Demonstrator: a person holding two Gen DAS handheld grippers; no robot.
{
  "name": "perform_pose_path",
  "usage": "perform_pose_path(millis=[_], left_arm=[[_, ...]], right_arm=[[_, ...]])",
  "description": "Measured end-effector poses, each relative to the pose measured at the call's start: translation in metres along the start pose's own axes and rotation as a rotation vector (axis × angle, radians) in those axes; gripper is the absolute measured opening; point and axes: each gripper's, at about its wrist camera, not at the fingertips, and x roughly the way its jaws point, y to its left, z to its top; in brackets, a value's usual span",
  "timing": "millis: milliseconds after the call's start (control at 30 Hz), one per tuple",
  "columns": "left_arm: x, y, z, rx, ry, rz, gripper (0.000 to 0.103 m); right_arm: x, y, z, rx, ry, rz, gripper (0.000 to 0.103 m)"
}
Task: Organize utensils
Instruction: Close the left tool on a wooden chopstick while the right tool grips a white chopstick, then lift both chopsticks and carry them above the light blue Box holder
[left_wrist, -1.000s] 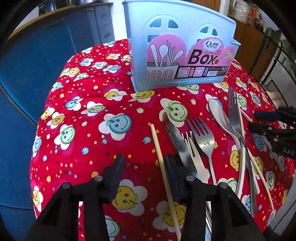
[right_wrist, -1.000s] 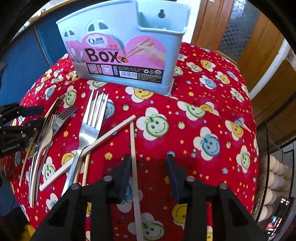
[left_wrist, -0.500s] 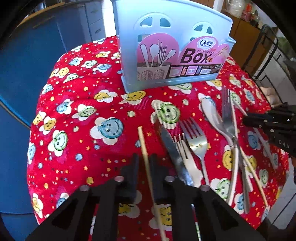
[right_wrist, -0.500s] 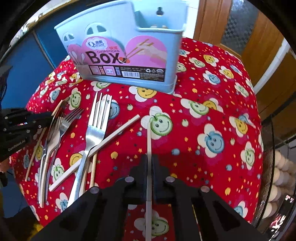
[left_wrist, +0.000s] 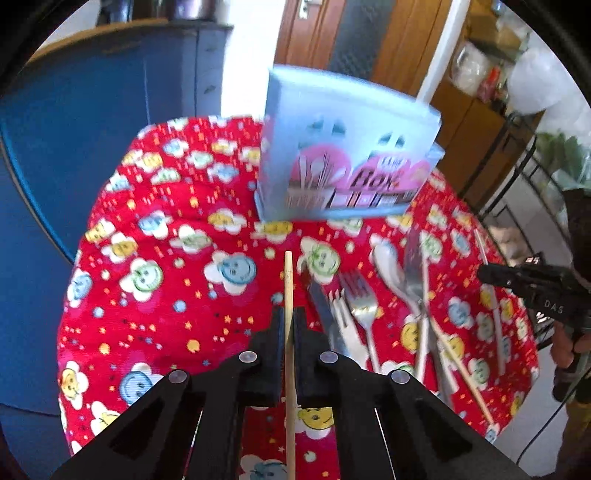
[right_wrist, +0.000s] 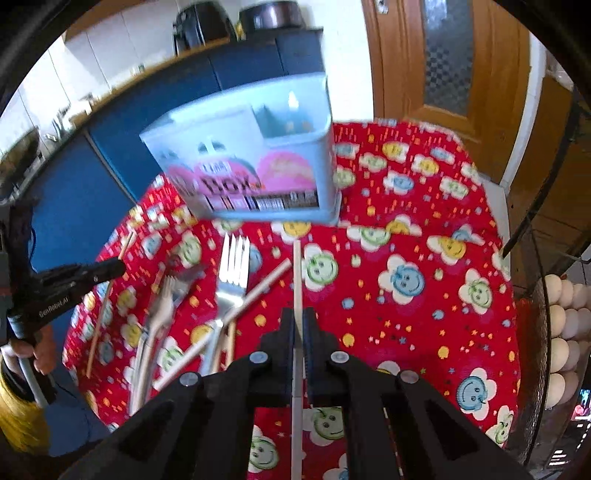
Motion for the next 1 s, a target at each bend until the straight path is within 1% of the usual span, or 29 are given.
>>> perform_pose_path(millis=[133,267,433,667,733,1000], left_arm=[[-0.026,-0.006,0.002,-0.014,-0.111,-0.019,0.004],[-0.047,-0.012,0.015,-0.029,-0.204,-0.039,0.004],[-0.063,-0.015,0.039,-0.043,-0.285,-0.039,0.004],[-0.074,-0.019,0.084,-0.058,-0.371,-0.043,0.004],[-0.076,-0.022,0.100,-0.055,-0.410,-0.038,0.004],[-0.083,-0.029,0.153,-0.047,-0.561,0.013,0.004]], right_arm=[[-0.024,0.002,0.006,0.024,-0.105,0.019,0.006],[-0.045,0.004,0.016,0.043,-0.198,0.025,0.006],[-0.067,0.008,0.034,0.048,-0.298,0.022,0.006],[-0.085,0.011,0.068,0.036,-0.371,0.009,0.006],[-0.089,0.011,0.080,0.033,-0.388,0.006,0.006],[-0.094,0.016,0.118,0.001,-0.436,-0.032,0.006]])
